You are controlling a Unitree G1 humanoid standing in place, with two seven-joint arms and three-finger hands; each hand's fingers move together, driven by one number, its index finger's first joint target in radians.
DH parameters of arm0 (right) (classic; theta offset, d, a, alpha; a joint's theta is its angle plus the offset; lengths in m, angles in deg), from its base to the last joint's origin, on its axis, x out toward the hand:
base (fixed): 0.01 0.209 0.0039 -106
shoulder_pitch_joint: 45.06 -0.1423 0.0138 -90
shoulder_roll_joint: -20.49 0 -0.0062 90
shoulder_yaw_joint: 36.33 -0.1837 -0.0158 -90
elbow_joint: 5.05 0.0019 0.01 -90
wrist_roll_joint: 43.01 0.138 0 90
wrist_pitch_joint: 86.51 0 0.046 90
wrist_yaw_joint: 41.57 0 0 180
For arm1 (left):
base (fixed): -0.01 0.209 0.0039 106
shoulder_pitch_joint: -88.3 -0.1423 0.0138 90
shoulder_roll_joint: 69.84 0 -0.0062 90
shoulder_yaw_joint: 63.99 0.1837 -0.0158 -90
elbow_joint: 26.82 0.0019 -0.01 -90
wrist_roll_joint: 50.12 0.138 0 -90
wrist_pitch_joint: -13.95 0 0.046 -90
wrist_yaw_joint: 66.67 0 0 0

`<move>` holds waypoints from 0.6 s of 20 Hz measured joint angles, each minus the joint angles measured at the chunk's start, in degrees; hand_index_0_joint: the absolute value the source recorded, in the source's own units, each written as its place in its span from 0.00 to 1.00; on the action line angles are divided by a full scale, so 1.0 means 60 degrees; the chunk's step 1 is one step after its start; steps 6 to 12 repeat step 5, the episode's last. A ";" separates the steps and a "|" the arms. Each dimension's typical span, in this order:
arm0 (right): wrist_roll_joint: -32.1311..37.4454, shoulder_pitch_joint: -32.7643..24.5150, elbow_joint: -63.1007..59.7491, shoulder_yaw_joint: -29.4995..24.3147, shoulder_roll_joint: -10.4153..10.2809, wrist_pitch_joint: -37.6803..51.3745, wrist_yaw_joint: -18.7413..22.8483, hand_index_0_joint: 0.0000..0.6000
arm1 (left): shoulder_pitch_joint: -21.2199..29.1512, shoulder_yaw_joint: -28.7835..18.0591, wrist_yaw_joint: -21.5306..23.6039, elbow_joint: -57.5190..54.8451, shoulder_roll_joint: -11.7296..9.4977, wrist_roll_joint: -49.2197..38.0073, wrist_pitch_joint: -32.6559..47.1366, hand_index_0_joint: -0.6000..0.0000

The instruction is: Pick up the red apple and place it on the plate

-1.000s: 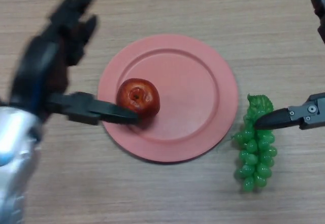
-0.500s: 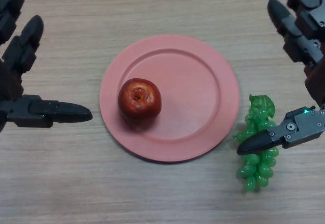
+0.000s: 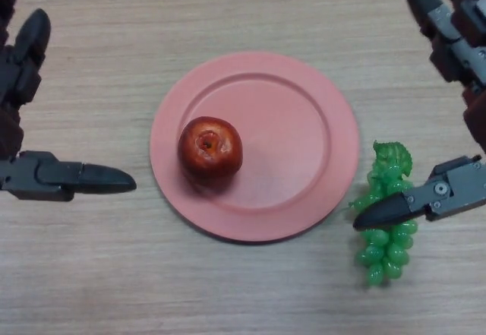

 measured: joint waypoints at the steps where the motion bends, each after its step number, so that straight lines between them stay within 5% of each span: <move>1: 0.0001 0.0042 -0.0016 -0.0022 0.0002 0.0004 -0.0101 0.00 | -0.0015 0.0014 0.0001 0.0046 0.0014 0.0157 0.0058 1.00; 12: -0.0243 0.0235 -0.0698 0.0006 0.0003 0.0587 -0.0275 0.00 | 0.0004 0.0221 -0.0329 0.0105 0.0012 0.0879 0.0216 1.00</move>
